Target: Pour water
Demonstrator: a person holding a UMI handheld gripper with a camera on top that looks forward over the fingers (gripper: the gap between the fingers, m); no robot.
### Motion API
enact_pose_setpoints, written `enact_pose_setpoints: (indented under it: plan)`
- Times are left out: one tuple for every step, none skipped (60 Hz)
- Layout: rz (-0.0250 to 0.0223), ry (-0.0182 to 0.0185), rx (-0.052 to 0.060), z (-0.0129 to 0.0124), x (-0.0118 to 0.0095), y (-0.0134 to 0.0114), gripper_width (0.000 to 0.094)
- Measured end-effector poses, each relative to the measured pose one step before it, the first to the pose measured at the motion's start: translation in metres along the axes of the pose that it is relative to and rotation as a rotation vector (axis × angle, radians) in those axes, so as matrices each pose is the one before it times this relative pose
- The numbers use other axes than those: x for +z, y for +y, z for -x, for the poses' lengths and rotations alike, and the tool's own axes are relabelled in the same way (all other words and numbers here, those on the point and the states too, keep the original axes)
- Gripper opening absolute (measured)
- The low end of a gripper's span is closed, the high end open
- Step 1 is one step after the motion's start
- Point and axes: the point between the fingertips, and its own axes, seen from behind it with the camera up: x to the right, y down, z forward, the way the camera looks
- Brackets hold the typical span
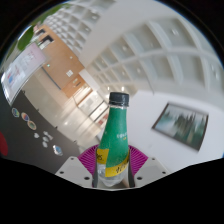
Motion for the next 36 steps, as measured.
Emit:
enact_pose_setpoints:
  plan:
    - [-0.03100,0.01521,-0.0405,-0.00269,-0.00014,-0.01518,0.0420]
    - [-0.03149,0.01403,-0.0421,-0.00227,-0.00009,-0.01526,0.0419]
    - [-0.03127,0.01263,-0.0432,-0.00244,0.00009,-0.01460,0.0419]
    - [-0.03171,0.01244,-0.0438,-0.00257,-0.00003,-0.01497,0.0420]
    - [-0.03270,0.01148,-0.0435,-0.00233,0.00036,-0.01448,0.0419]
    - [-0.03446,0.01008,-0.0424,-0.00274,0.00241,-0.01449,0.0420]
    - [-0.03459,0.00928,-0.0424,-0.00362,0.00221,-0.01541,0.0421]
    - [-0.03492,0.00985,-0.0418,-0.00114,0.00096,-0.01486,0.0420]
    - [-0.03661,0.00859,-0.0429,-0.00060,0.00087,-0.01509,0.0421]
    - [-0.03749,0.00677,-0.0456,-0.00051,0.00027,-0.01536,0.0421]
    - [-0.03496,0.00591,-0.0490,-0.00012,0.00068,-0.01450,0.0420]
    - [-0.03429,0.00706,-0.0497,-0.00021,0.00070,-0.01420,0.0420]
    - [-0.03441,0.00836,-0.0480,-0.00033,0.00031,-0.01420,0.0420]
    - [-0.03572,0.00748,-0.0458,-0.00056,0.00036,-0.01432,0.0420]
    - [-0.03828,0.00693,-0.0417,0.00422,0.00106,-0.01118,0.0419]
    - [-0.03609,0.00440,-0.0471,-0.00478,0.00051,-0.01715,0.0420]
    - [-0.03462,0.00407,-0.0453,-0.00126,0.00040,-0.01493,0.0421]
    - [-0.03614,0.00313,-0.0426,0.00076,0.00036,-0.01408,0.0421]
    - [-0.03571,0.00076,-0.0429,0.00180,-0.00001,-0.01375,0.0418]
    - [-0.03458,-0.00136,-0.0432,0.00185,-0.00009,-0.01347,0.0421]
    - [-0.03212,-0.00102,-0.0420,0.00211,-0.00017,-0.01274,0.0420]
    - [-0.03052,-0.00027,-0.0398,0.00169,-0.00014,-0.01272,0.0420]
    - [-0.03014,-0.00187,-0.0378,0.00197,-0.00022,-0.01227,0.0419]
    - [-0.02993,-0.00327,-0.0361,0.00260,-0.00030,-0.01219,0.0420]
    - [-0.03496,0.00096,-0.0261,0.01513,0.00057,-0.00786,0.0421]
    - [-0.02516,-0.00674,-0.0379,-0.00259,0.00044,-0.01672,0.0420]
    - [-0.02647,-0.00439,-0.0326,0.00162,-0.00070,-0.01094,0.0421]
    - [-0.03673,-0.00364,-0.0314,0.00227,-0.00039,-0.01380,0.0420]
    - [-0.02630,-0.00163,-0.0321,0.00166,-0.00030,-0.01091,0.0420]
    - [-0.02885,0.00032,-0.0300,0.00105,-0.00027,-0.01180,0.0420]
    - [-0.02522,0.00111,-0.0279,0.00108,-0.00050,-0.01104,0.0420]
    - [-0.02484,-0.00042,-0.0255,0.00106,-0.00028,-0.01051,0.0419]
    - [-0.02210,-0.00271,-0.0231,0.00191,-0.00017,-0.01004,0.0416]
    - [-0.01912,-0.00207,-0.0163,0.01585,-0.00357,-0.00537,0.0418]
    - [-0.02945,-0.00718,-0.0145,-0.00253,0.01012,-0.01051,0.0419]
    - [-0.01351,-0.00764,-0.0184,0.00215,-0.00014,-0.00682,0.0420]
